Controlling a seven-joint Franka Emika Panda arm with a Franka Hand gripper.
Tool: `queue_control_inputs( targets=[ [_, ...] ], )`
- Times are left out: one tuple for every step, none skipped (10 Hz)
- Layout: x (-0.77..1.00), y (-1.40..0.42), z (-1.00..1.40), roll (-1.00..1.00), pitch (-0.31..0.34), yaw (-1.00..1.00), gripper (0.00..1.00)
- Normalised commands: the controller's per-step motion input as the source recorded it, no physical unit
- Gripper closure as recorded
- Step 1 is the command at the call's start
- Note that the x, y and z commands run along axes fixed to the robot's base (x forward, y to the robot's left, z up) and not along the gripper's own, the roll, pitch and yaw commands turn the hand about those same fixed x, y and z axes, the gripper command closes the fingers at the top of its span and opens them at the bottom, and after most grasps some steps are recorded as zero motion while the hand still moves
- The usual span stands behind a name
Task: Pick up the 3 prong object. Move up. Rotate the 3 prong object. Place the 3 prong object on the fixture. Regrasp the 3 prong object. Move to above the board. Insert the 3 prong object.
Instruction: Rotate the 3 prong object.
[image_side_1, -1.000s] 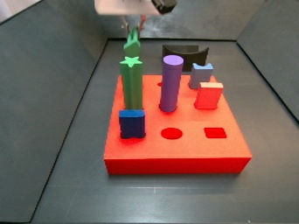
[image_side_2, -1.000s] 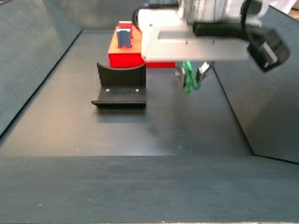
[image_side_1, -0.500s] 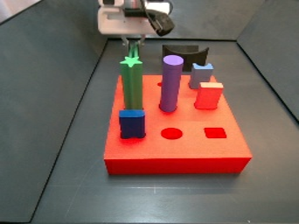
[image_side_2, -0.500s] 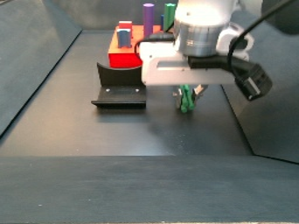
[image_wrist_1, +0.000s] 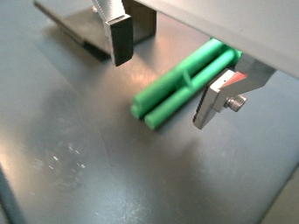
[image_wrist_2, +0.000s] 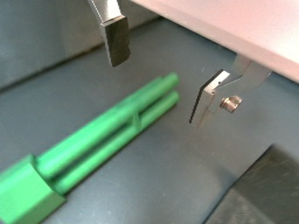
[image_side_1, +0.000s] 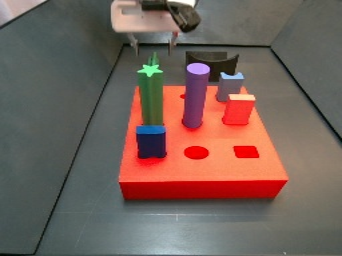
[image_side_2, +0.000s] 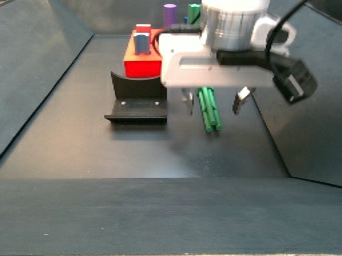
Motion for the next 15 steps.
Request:
queue_control_inputs(
  targets=[
    [-0.02, 0.0, 1.0, -0.02, 0.035, 0.01, 0.0],
    [-0.02, 0.0, 1.0, -0.02, 0.036, 0.01, 0.0],
    [-0.02, -0.01, 1.0, -0.03, 0.04, 0.01, 0.0],
    [-0.03, -0.01, 0.94, -0.03, 0.041, 0.01, 0.0],
    [-0.03, -0.01, 0.71, -0.03, 0.036, 0.01, 0.0],
    [-0.02, -0.01, 0.49, -0.04, 0.039, 0.01, 0.0],
    [0.0, 0.0, 0.0, 0.0, 0.0, 1.0, 0.0],
    [0.0, 0.0, -0.12, 0.0, 0.0, 1.0, 0.0],
    [0.03, 0.01, -0.2, 0.0, -0.001, 1.0, 0.0],
    [0.04, 0.01, -0.13, 0.0, -0.001, 1.0, 0.0],
    [0.03, 0.01, -0.06, 0.0, -0.001, 1.0, 0.0],
    [0.03, 0.01, -0.05, 0.0, -0.001, 1.0, 0.0],
    [0.03, 0.01, -0.05, 0.0, -0.001, 1.0, 0.0],
    [0.03, 0.01, -0.04, 0.0, -0.001, 1.0, 0.0],
    [0.03, 0.01, -0.04, 0.0, -0.002, 1.0, 0.0]
  ],
)
